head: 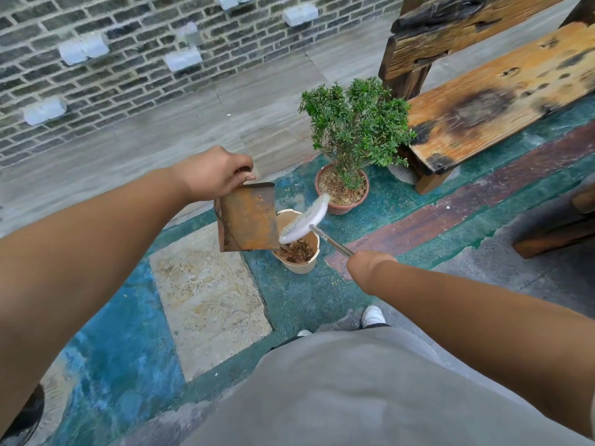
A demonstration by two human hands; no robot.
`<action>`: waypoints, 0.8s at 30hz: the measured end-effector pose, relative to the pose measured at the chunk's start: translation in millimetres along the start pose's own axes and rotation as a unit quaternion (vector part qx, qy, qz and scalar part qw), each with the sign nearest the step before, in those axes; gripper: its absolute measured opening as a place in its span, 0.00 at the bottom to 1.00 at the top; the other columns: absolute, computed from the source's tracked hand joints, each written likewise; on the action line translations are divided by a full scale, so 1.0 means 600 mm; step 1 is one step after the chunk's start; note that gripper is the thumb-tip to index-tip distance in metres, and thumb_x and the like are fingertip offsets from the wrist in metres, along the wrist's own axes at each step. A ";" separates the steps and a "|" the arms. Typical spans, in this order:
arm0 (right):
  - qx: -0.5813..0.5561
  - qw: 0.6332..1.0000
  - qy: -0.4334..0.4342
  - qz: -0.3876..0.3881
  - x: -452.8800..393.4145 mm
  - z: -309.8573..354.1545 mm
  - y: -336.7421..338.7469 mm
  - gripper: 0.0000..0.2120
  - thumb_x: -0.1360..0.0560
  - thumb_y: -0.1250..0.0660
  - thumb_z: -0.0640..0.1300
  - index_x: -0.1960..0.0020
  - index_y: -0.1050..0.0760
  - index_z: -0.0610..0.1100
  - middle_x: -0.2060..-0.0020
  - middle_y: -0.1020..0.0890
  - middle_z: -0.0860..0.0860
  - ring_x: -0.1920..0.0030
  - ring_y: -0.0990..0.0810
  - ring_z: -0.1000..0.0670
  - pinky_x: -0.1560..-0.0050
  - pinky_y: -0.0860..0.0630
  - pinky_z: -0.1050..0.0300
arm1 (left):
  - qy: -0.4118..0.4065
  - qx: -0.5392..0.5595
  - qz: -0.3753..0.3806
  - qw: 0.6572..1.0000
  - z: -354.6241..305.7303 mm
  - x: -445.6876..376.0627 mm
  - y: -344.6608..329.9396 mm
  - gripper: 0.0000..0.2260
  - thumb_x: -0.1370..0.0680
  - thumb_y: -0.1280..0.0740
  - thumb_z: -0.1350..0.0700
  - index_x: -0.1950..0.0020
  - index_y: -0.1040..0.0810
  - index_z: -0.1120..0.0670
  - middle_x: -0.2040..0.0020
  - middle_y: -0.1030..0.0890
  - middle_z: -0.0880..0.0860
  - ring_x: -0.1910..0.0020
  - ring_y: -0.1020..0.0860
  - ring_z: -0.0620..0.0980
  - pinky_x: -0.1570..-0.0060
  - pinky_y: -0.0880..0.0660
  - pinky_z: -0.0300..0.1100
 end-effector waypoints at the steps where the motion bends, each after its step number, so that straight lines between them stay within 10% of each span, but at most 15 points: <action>1: -0.004 1.000 0.006 -0.002 0.002 -0.003 0.003 0.16 0.25 0.37 0.33 0.38 0.26 0.39 0.46 0.21 0.43 0.49 0.20 0.43 0.54 0.21 0.52 | 0.002 0.006 -0.003 1.000 0.001 0.003 0.001 0.09 0.20 0.39 0.54 0.48 0.24 0.58 0.67 0.24 0.54 0.67 0.26 0.56 0.64 0.25 0.50; 17: -0.120 0.993 -0.018 0.003 0.033 -0.054 0.031 0.14 0.26 0.41 0.34 0.42 0.25 0.40 0.64 0.27 0.48 0.62 0.25 0.47 0.71 0.31 0.59 | 0.088 0.054 -0.080 0.991 0.040 0.056 0.016 0.10 0.20 0.39 0.52 0.49 0.23 0.58 0.68 0.24 0.50 0.68 0.27 0.49 0.67 0.34 0.42; 24: -0.026 1.000 0.012 -0.007 0.052 -0.030 0.024 0.15 0.24 0.39 0.36 0.38 0.28 0.40 0.52 0.22 0.45 0.56 0.21 0.47 0.64 0.28 0.59 | 0.100 0.070 -0.090 0.988 0.031 0.045 0.017 0.11 0.20 0.39 0.51 0.49 0.23 0.58 0.67 0.26 0.48 0.67 0.28 0.47 0.66 0.35 0.41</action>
Point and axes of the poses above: each hand's wrist, its own x-axis away from the middle knuckle, its own y-axis out of the back of the hand, z = x × y, the point moved 3 cm from there along -x, towards the middle knuckle
